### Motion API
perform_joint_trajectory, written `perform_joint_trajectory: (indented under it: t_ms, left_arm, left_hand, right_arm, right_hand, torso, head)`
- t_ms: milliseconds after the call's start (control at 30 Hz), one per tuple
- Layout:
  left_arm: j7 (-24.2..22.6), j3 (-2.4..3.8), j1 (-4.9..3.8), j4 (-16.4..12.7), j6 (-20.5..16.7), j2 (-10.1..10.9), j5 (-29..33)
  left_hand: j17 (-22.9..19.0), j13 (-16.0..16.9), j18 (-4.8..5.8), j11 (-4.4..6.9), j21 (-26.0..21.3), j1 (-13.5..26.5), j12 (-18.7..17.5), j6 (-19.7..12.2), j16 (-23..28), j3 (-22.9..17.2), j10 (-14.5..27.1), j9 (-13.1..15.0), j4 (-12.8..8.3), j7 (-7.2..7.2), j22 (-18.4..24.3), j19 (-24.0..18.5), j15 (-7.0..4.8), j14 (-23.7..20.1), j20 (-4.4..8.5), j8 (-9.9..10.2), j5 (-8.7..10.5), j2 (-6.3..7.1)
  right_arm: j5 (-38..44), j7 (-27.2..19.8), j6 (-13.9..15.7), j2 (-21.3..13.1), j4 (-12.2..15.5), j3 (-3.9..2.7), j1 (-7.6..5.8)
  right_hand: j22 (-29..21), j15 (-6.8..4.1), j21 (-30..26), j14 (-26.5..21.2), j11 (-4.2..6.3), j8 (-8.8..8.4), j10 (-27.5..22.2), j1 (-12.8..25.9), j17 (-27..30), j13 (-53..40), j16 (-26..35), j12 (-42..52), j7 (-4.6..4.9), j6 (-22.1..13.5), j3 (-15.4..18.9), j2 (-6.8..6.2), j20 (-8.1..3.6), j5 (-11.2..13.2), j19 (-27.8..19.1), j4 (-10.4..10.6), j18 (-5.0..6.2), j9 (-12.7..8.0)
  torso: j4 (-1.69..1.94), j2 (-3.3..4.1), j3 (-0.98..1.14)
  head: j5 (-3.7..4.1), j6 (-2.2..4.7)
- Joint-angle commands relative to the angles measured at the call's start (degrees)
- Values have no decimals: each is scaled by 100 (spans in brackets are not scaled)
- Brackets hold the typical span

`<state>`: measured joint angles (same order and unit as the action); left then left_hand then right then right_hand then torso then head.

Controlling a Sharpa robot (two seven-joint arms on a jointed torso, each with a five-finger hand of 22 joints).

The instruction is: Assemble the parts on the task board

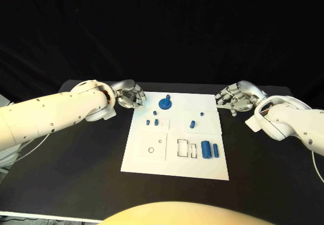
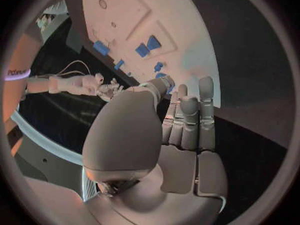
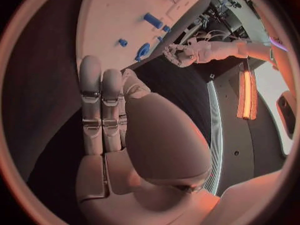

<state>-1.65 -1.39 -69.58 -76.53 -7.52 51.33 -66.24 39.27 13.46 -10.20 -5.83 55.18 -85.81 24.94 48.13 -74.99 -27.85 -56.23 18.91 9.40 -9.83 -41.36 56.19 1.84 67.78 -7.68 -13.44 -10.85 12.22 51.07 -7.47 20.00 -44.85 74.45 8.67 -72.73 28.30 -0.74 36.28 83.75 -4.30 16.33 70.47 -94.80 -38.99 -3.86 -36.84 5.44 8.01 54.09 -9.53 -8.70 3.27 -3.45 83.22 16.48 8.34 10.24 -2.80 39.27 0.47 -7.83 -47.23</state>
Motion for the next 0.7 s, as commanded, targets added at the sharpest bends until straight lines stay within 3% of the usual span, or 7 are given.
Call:
perform_joint_trajectory:
  t_ms: [33,100,267,500,700]
  left_arm:
    - [-692,18,-18,-74,-42,84,2180]
    - [-851,26,-23,-125,73,152,2749]
    - [-1149,35,-26,-300,256,287,3694]
    - [-1347,36,-24,-544,276,398,4354]
    - [-1396,36,-22,-670,254,421,4488]
  left_hand:
    - [-705,59,-33,-43,-91,3,116,73,338,-82,117,-2,-12,-34,40,-119,29,-454,14,-56,-7,56]
    - [-1042,68,-35,-72,-187,35,153,73,576,-122,218,-12,-11,-46,91,-197,46,-696,-5,-72,-7,63]
    - [-1140,40,-38,-92,-291,32,164,83,800,-174,265,-23,-60,-68,152,-260,62,-791,-14,-96,-8,66]
    - [-1151,27,-38,-92,-321,95,165,70,826,-140,268,-29,-43,-65,177,-249,65,-764,-21,-97,2,97]
    - [-1152,20,-39,-97,-329,107,158,61,829,-131,285,-32,-43,-69,184,-239,67,-754,-23,-95,1,105]
  right_arm:
    - [1390,280,-49,100,2,-1,-7]
    - [1738,437,-30,181,20,-2,-11]
    - [2621,951,96,394,77,-2,-16]
    - [3406,1462,139,644,74,12,-16]
    - [3649,1605,-51,748,99,43,12]
  right_hand:
    - [1581,-6,1481,139,14,-111,127,145,-1065,-19,-1366,-149,-16,93,-336,-179,-21,-7,121,-5,-197,0]
    - [2274,-20,2112,185,34,-152,224,227,-1542,-36,-1969,-161,-25,153,-573,-246,-21,-8,141,-7,-274,17]
    - [3615,-31,3304,250,67,-261,324,457,-2341,-58,-2982,-177,-30,225,-1218,-494,8,1,159,-57,-408,85]
    - [3950,24,3594,248,14,-303,62,738,-2538,-22,-3297,-193,-12,238,-1502,-692,76,2,108,-90,-424,155]
    - [4020,53,3652,252,-27,-313,-122,856,-2608,-16,-3407,-192,9,242,-1518,-752,112,5,91,-111,-425,183]
  torso:
    - [-10,8,-1]
    - [-4,9,-2]
    - [10,15,-14]
    - [16,9,-16]
    - [10,8,-14]
  head:
    - [27,69]
    - [58,87]
    - [125,105]
    - [187,88]
    - [196,62]
